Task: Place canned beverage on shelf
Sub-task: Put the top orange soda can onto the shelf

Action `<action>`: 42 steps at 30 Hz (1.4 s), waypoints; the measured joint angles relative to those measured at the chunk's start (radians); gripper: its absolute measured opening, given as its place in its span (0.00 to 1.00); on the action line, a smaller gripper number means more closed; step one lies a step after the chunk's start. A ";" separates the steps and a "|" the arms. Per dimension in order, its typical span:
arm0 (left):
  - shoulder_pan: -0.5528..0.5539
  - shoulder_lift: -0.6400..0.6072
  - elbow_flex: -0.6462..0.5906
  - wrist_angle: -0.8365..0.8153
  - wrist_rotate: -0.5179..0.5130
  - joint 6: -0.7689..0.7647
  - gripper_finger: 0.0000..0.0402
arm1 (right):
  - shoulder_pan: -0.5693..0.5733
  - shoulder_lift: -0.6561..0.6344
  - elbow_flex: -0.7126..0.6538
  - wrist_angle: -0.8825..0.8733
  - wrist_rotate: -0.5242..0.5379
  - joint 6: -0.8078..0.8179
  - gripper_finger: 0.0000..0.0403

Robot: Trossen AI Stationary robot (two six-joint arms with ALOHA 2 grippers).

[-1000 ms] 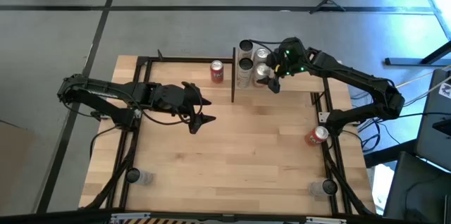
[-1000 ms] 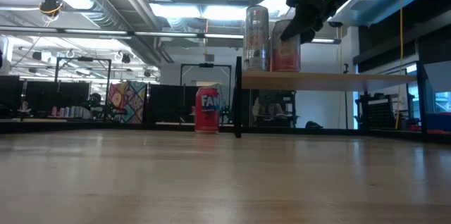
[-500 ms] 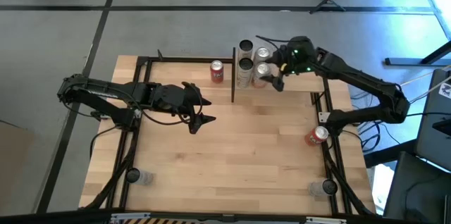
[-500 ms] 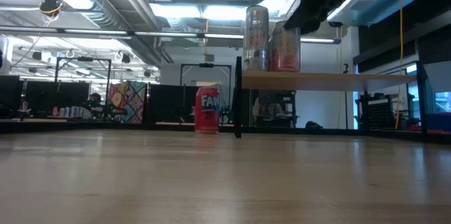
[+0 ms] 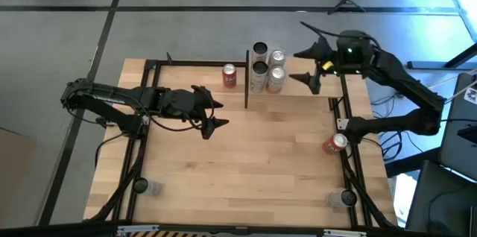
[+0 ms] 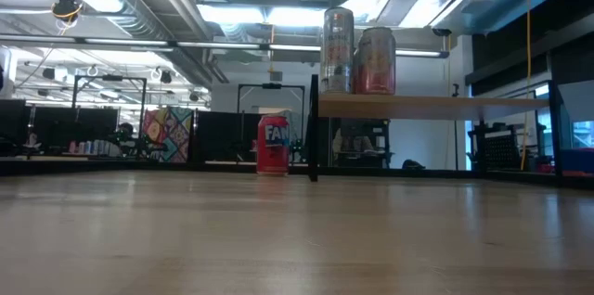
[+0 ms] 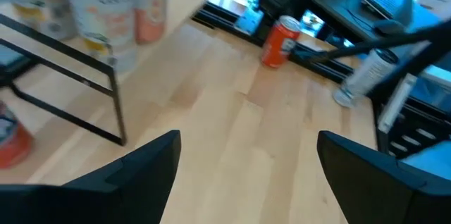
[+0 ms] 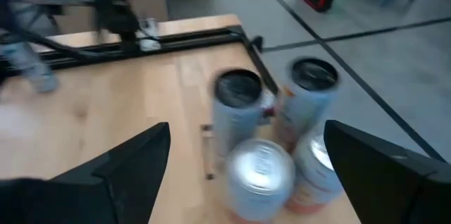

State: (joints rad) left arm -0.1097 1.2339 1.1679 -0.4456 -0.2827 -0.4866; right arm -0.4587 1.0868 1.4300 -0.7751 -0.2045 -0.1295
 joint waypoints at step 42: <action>0.751 0.511 0.172 0.045 0.291 0.285 0.82 | 0.386 0.001 -0.166 -0.141 0.326 0.258 0.90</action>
State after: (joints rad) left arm 0.6415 1.7447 1.3403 -0.4011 0.0085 -0.2011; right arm -0.0723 1.0882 1.2640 -0.9157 0.1211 0.1280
